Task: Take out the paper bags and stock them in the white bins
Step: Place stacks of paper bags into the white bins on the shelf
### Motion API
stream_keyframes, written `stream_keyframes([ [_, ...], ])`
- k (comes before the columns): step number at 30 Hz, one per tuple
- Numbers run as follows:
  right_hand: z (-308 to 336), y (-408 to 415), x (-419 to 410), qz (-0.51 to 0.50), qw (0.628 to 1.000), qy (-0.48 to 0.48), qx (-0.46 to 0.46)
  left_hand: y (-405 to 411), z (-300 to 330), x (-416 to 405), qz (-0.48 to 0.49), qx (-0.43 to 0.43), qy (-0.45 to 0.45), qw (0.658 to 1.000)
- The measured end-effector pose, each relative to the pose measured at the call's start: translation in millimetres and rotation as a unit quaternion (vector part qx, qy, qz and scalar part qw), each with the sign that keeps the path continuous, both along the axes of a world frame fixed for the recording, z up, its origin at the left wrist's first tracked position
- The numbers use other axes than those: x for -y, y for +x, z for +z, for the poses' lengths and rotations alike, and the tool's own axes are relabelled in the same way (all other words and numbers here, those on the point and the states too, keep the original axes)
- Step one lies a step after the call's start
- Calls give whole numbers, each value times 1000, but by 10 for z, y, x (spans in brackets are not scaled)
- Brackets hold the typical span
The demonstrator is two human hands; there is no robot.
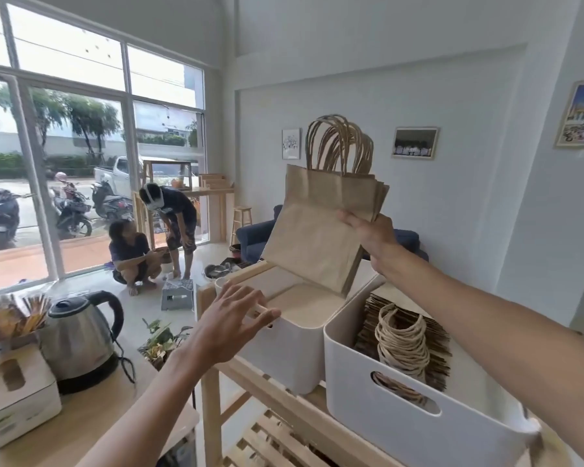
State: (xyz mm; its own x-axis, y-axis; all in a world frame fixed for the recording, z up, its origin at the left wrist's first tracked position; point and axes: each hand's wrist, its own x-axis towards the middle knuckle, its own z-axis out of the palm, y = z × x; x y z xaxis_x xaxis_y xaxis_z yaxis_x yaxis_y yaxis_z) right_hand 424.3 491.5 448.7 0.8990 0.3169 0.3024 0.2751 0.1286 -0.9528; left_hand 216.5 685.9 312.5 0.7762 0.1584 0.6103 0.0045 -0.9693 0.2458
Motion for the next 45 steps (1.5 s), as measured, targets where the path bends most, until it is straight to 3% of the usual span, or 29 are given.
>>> stream_keyframes([
  [6,-212,329,-218,-8,993,-101,65,28,-61,-7,-8,32,-9,999],
  [10,-297,452,-316,-31,966,-215,141,26,-79,4,-6,38,-15,999],
  [13,-411,546,-421,-10,942,-248,226,41,-119,-25,-4,51,-11,999],
  [16,-437,675,-383,51,923,-291,247,61,-117,-48,-10,53,-11,998],
  [18,-403,744,-242,107,874,-399,256,52,-104,-43,-10,49,-10,999],
  [20,-387,737,-106,148,801,-517,264,43,-101,-30,-11,50,-10,999],
  [24,-491,589,-96,188,735,-581,295,48,-126,-25,-13,58,-8,998],
  [28,-385,428,-171,165,588,-739,285,53,-107,-4,-8,61,-3,998],
  [30,-255,350,-200,185,549,-774,257,40,-98,9,-19,60,-3,998],
  [32,-167,243,-249,238,554,-769,212,29,-85,8,-28,61,-7,998],
  [35,-163,47,-355,285,619,-711,173,29,-85,17,-21,71,-9,997],
  [41,-466,-178,-520,195,662,-666,283,29,-95,3,-13,68,5,998],
  [45,-261,-98,-504,141,690,-615,353,45,-125,-57,0,65,-12,998],
])
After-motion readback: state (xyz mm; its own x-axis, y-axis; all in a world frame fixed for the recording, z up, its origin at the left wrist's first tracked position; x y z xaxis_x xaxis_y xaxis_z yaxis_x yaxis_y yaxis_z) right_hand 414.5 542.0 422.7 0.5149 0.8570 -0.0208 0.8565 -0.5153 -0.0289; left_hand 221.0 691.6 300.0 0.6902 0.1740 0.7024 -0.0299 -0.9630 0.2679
